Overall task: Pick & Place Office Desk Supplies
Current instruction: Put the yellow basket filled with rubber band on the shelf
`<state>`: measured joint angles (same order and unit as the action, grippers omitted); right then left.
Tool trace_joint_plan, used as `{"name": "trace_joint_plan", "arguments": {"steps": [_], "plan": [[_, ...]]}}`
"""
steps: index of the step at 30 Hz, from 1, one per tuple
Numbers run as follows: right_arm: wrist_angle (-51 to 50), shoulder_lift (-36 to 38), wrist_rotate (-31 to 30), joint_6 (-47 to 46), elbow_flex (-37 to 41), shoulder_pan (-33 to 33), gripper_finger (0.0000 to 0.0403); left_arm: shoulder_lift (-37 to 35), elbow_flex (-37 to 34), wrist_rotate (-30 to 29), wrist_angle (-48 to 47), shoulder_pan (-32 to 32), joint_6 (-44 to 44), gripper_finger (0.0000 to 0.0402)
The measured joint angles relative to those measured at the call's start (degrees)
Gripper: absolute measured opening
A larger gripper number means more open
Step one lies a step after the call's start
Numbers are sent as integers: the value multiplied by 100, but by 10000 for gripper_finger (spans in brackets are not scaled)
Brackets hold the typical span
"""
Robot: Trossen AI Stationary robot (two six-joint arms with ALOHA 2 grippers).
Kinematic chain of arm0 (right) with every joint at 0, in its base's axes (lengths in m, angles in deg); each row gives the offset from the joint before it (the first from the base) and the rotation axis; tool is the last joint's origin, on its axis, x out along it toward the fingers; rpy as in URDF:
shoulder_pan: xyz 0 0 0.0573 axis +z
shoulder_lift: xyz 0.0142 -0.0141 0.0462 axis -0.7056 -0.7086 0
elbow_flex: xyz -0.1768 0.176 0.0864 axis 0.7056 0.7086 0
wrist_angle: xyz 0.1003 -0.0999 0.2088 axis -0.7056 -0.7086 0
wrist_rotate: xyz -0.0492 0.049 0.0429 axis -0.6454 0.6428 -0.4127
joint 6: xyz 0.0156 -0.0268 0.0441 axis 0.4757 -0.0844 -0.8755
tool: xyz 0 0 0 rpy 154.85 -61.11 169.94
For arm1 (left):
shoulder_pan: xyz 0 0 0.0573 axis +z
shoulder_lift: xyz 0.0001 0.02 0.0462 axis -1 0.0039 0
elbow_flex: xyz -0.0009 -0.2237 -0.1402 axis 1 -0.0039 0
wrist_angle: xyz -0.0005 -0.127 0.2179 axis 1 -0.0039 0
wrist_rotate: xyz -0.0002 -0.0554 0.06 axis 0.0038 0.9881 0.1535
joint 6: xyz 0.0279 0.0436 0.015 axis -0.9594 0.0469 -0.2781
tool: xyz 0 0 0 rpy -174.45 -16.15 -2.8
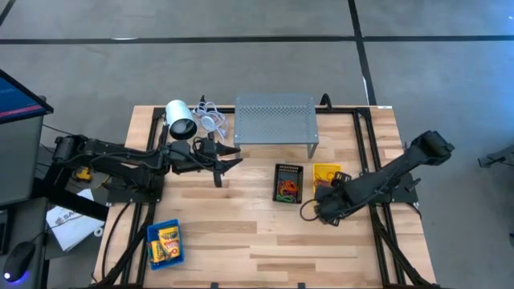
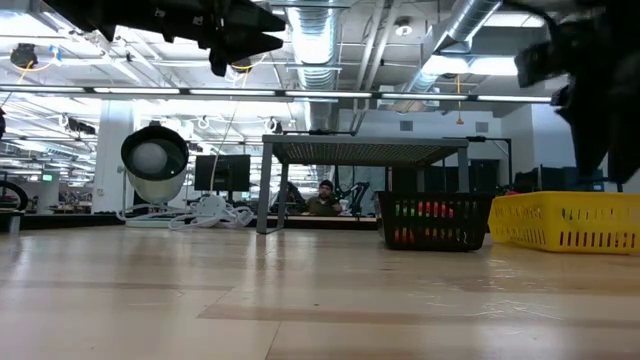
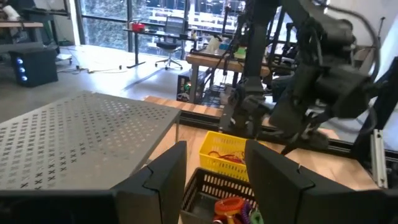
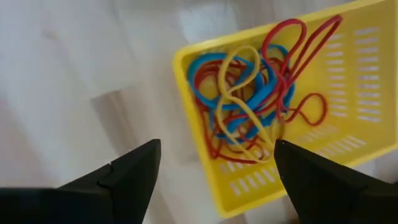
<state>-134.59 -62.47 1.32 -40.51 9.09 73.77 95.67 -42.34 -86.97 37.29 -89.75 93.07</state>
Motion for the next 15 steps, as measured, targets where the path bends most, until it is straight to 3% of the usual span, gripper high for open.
{"name": "trace_joint_plan", "arguments": {"steps": [6,15], "plan": [[-326,-474,-167,215,2,-11,309,0,0,115,20,-9,128,159],[-269,-471,-356,233,2,-60,309,0,0,113,57,-7,123,159]]}}
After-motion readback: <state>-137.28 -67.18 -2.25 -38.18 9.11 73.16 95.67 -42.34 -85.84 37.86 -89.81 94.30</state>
